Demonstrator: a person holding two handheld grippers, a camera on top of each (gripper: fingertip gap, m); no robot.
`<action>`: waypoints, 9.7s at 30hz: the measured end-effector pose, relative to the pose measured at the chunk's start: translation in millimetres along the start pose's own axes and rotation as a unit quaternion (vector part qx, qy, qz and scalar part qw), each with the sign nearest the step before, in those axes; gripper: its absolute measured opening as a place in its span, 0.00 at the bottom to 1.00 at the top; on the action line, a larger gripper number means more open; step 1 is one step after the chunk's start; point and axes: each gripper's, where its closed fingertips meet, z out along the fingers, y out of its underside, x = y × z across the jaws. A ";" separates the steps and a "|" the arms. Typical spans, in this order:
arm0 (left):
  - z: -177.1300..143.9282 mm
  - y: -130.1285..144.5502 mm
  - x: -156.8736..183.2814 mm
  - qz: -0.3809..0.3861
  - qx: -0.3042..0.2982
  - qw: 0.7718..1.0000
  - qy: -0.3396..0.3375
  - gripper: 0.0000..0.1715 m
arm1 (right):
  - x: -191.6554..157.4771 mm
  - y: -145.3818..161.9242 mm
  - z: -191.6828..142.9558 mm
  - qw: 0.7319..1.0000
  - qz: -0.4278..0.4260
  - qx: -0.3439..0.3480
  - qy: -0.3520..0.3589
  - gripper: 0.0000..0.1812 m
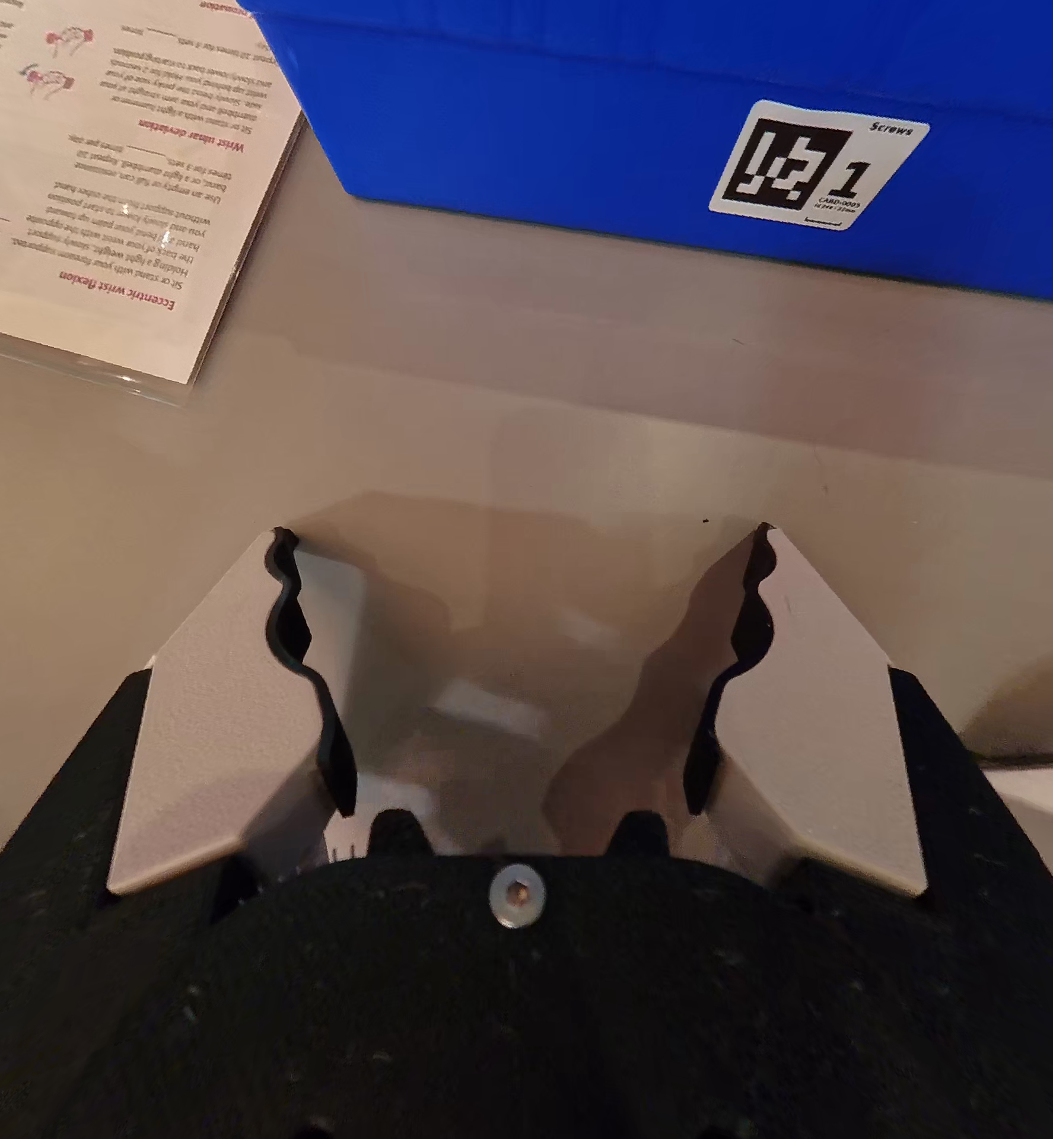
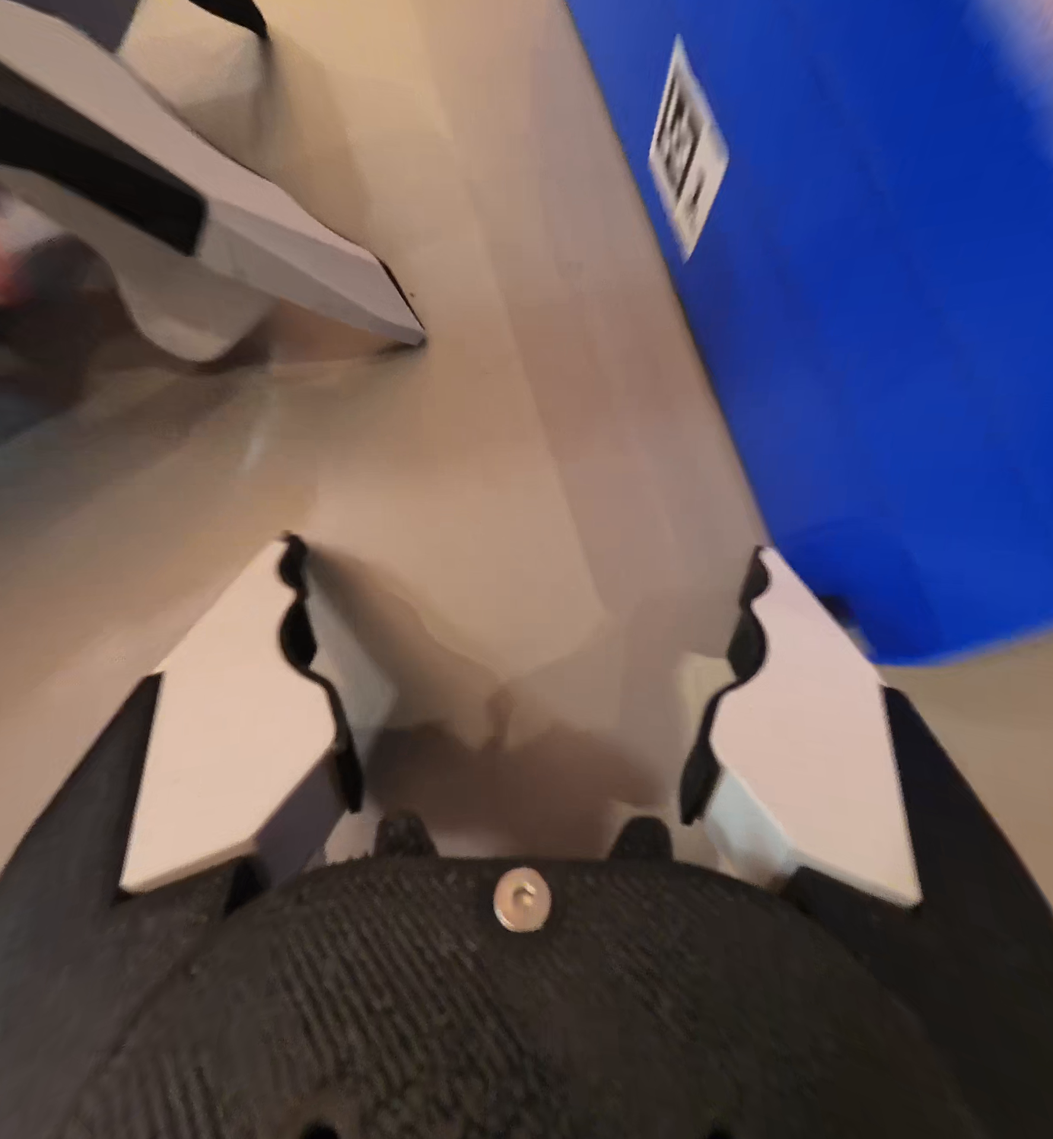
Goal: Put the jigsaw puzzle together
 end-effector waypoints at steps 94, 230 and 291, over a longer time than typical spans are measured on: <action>-602.6 411.1 -138.3 -0.039 -0.048 0.749 -0.660 0.01 | -332.9 -42.4 -99.3 0.865 -0.259 0.314 -0.293 0.26; -314.8 324.4 40.1 -0.181 0.070 0.980 0.038 0.22 | -299.3 115.6 -136.5 0.854 -0.353 0.037 -0.381 0.37; -348.1 268.2 -52.6 -0.074 0.246 0.963 -0.088 0.15 | -241.0 -66.0 -90.4 0.881 -0.072 0.298 -0.360 0.46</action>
